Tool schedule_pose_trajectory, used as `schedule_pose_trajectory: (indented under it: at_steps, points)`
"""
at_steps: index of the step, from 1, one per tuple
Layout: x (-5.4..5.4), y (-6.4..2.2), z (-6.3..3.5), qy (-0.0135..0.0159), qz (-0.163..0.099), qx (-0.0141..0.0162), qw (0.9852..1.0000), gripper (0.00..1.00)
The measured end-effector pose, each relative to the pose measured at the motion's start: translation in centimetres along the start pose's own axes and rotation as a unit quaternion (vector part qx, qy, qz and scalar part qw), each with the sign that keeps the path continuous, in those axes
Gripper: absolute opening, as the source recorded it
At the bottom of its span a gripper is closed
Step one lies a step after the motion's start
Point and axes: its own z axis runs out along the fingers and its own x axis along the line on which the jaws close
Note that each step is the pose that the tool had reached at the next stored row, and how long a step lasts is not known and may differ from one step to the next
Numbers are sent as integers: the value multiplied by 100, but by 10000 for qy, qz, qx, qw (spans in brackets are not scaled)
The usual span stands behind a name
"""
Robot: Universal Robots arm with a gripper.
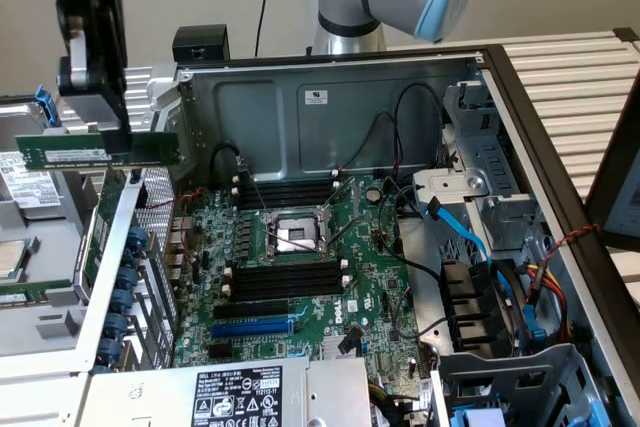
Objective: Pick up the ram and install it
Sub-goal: 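Pick up the ram and move it above insertion slot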
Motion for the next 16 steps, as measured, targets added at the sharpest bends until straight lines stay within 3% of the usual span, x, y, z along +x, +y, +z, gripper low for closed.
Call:
schedule_pose_trajectory:
  at_steps: [10,16]
  points:
    - [44,-447,-45,0,0,2,10000,13]
    - [69,-697,-70,9,-2,48,10000,13]
